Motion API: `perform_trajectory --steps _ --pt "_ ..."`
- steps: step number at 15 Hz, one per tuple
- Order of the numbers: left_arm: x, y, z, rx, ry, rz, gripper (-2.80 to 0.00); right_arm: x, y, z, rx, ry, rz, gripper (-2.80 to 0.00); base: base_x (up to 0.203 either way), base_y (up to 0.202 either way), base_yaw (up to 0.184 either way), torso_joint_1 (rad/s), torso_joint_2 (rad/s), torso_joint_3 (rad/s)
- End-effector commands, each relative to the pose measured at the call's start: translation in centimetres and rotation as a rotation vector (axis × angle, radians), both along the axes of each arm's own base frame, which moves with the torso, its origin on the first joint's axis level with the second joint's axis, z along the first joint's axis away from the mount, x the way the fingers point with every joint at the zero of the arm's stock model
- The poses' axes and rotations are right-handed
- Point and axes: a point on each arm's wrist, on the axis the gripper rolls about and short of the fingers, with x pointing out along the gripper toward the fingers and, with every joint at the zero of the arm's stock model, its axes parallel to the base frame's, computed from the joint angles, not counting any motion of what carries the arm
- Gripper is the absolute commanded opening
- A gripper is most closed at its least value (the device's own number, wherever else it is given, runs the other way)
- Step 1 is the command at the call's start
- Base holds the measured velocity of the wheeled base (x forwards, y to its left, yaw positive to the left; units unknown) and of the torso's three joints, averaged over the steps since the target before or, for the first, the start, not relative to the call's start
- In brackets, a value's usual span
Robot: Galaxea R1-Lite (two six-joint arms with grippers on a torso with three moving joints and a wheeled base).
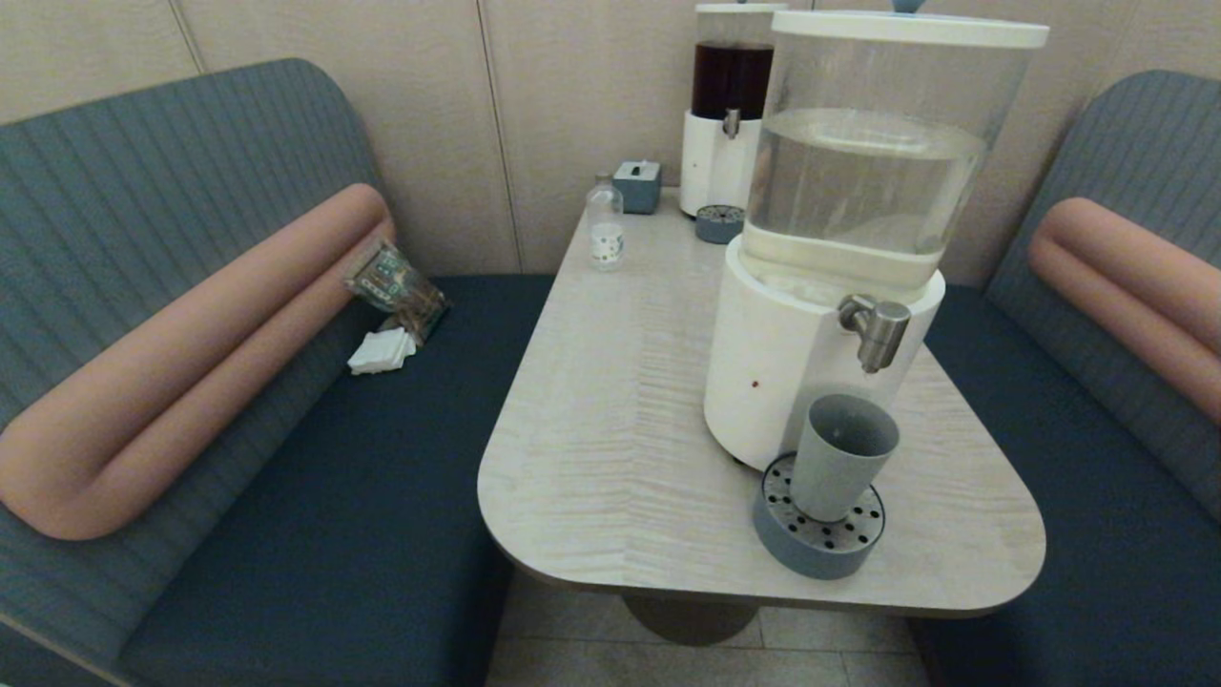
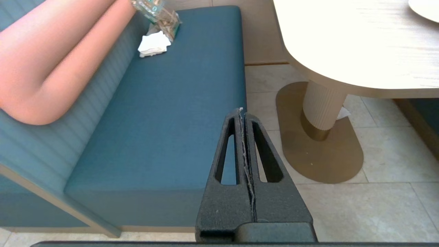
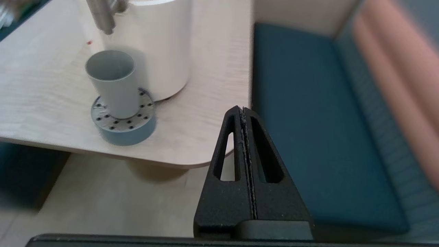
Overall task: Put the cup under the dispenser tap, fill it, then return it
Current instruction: Turn off the faucet
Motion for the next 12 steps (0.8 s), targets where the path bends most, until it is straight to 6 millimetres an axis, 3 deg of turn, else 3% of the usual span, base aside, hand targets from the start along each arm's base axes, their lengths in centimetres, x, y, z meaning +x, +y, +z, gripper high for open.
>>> perform_trajectory --steps 1,5,8,12 --pt "0.0 0.0 0.0 0.000 0.001 0.000 -2.80 -3.5 0.2 -2.5 -0.008 -0.105 -0.018 -2.80 0.000 0.000 0.000 0.000 0.00 0.000" --pt "0.0 0.0 0.0 -0.001 0.001 0.000 -2.80 -3.4 0.0 -6.7 0.044 -0.091 -0.058 -2.80 0.000 0.000 0.000 0.000 0.00 0.000" --pt "0.0 0.0 0.0 0.000 0.001 0.000 -2.80 -5.1 -0.2 -10.8 -0.037 -0.165 -0.047 -2.80 0.000 0.000 0.000 0.000 0.00 0.000" --pt "0.0 0.0 0.0 -0.001 0.001 0.000 -2.80 -3.0 -0.3 -14.5 -0.046 -0.134 -0.036 -2.80 0.000 0.000 0.000 0.000 0.00 0.000"
